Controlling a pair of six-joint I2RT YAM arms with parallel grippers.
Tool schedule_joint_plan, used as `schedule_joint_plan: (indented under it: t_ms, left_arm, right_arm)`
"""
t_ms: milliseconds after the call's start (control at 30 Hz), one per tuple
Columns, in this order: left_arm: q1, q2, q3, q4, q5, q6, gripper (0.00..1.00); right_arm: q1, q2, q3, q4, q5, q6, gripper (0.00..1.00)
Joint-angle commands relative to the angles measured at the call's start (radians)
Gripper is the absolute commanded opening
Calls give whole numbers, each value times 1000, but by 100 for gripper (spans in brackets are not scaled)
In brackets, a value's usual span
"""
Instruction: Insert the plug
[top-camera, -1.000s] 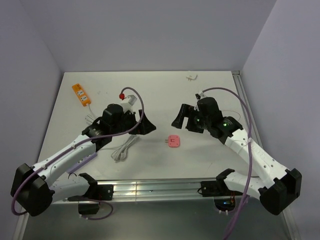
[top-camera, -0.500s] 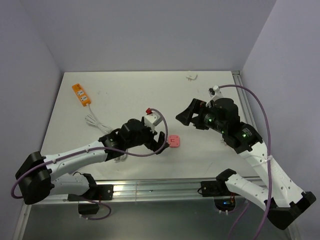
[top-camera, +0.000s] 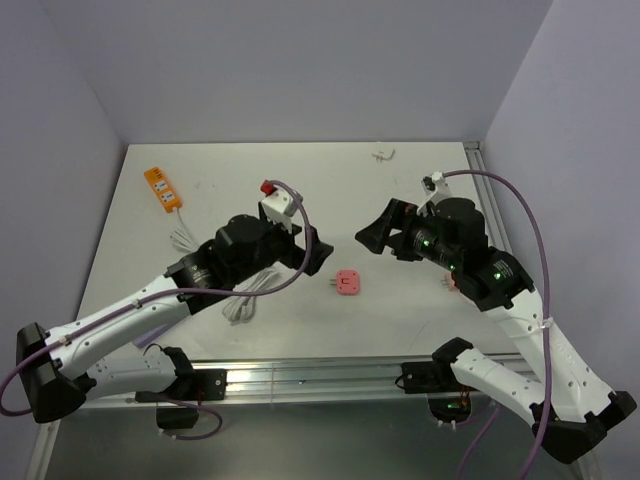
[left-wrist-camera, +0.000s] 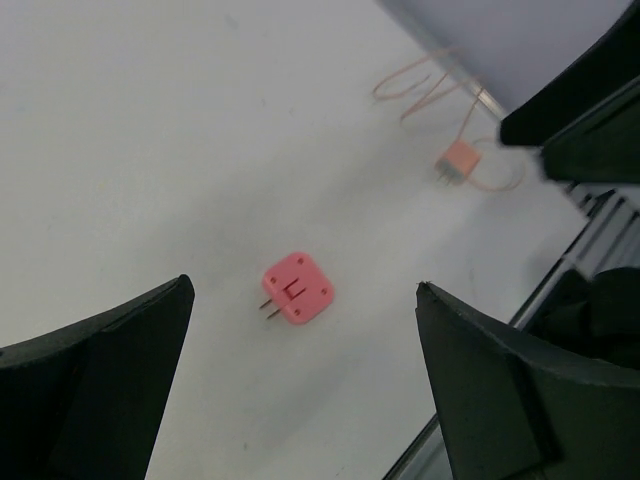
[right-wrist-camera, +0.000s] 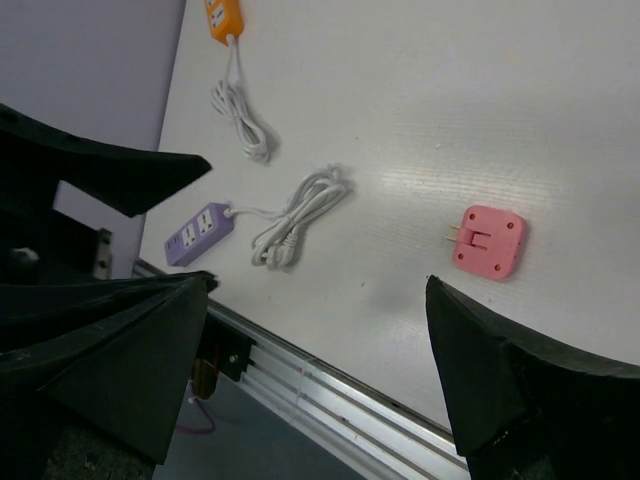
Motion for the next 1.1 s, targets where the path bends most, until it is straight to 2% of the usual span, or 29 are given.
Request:
schedule_joint_plan:
  t_ms: [0,100,133,267,367,567,600,700,833,967,1033,1067]
  left_arm:
    - [-1,-37,137,-51,73,-16,100]
    - [-2,7,197,-89,153,18,99]
    - [-2,32,204,-91,214,30,100]
    - [-28,75,198,-66,299,101,99]
    - [-82,95,152,-49,254,162,100]
    - [-120,198,61,-65,98,306,99]
    - [-131,211,46,-45,93,381,99]
    - [-151,285,41,-14,85,450,100]
    - [-151,403,87,-17,107,515,100]
    - [-151,494,151,-26,70,578,100]
    - [-149,520,149,-2,87,634,99]
    - [-131,524,138,23,142,650,99]
  right_arm:
    - [-4,-28,66,-4,13,-23,96]
    - [-4,-38,86,-6,15,-22,96]
    - [-4,-41,89,-9,18,-22,96]
    - [-4,-61,109,-23,42,-17,97]
    - [-4,-77,129,-34,51,-11,97]
    - [-4,-109,135,-41,58,-8,97]
    - [-4,-115,129,-40,59,-7,97]
    - [-4,-127,119,-37,52,-2,97]
    - [-5,-144,103,-37,53,-4,98]
    - [-4,-156,94,-37,45,-5,98]
    - [-4,-161,83,-34,39,-8,98]
    - [-4,-160,80,-34,39,-8,98]
